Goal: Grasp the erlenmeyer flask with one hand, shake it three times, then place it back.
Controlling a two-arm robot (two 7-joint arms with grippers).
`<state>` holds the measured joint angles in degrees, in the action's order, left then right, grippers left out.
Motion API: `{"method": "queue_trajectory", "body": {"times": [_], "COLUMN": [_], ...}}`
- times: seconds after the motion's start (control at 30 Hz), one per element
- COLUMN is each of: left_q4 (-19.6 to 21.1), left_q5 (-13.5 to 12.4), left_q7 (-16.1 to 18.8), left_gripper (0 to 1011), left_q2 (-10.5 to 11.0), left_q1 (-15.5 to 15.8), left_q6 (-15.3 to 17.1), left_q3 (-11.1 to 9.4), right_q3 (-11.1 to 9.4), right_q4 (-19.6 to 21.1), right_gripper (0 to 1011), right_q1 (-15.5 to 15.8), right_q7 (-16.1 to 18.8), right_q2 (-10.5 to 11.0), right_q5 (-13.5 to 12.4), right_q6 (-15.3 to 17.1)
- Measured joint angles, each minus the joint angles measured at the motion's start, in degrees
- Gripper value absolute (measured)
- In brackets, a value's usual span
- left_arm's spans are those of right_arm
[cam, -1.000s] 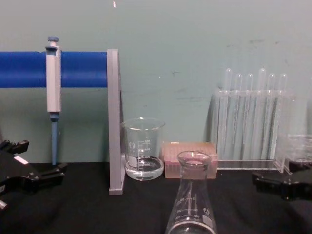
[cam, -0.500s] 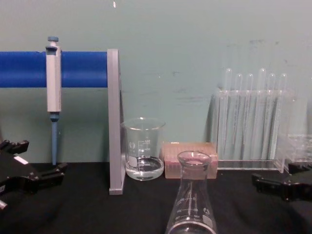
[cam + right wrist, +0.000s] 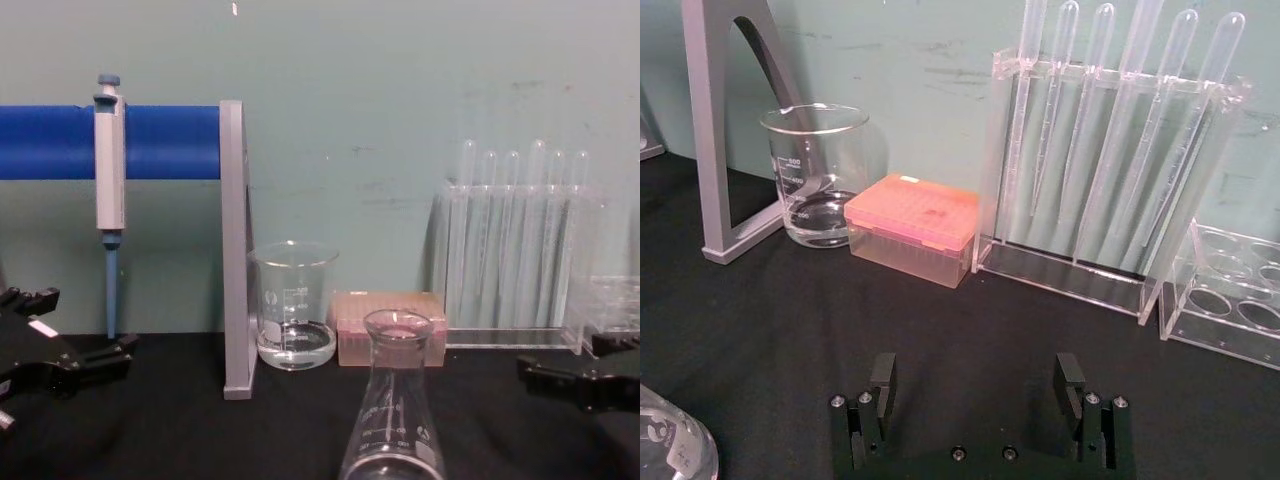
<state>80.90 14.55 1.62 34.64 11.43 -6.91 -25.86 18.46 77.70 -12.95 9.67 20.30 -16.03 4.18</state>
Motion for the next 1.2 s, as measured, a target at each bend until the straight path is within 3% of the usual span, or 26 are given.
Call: {"method": "queue_trajectory", "body": {"times": [1.2], "left_q4": [0.00], "left_q5": [0.00], "left_q7": [0.00], "left_gripper": [1001], "left_q2": [0.00], "left_q1": [0.00], "left_q6": [0.00], "left_q3": [0.00], "right_q3": [0.07], "right_q4": [0.08], "right_gripper": [1003], "right_q1": [0.02], "right_q7": [-0.13], "right_q2": [0.06], "right_q5": [-0.08], "right_q6": [-0.07]}}
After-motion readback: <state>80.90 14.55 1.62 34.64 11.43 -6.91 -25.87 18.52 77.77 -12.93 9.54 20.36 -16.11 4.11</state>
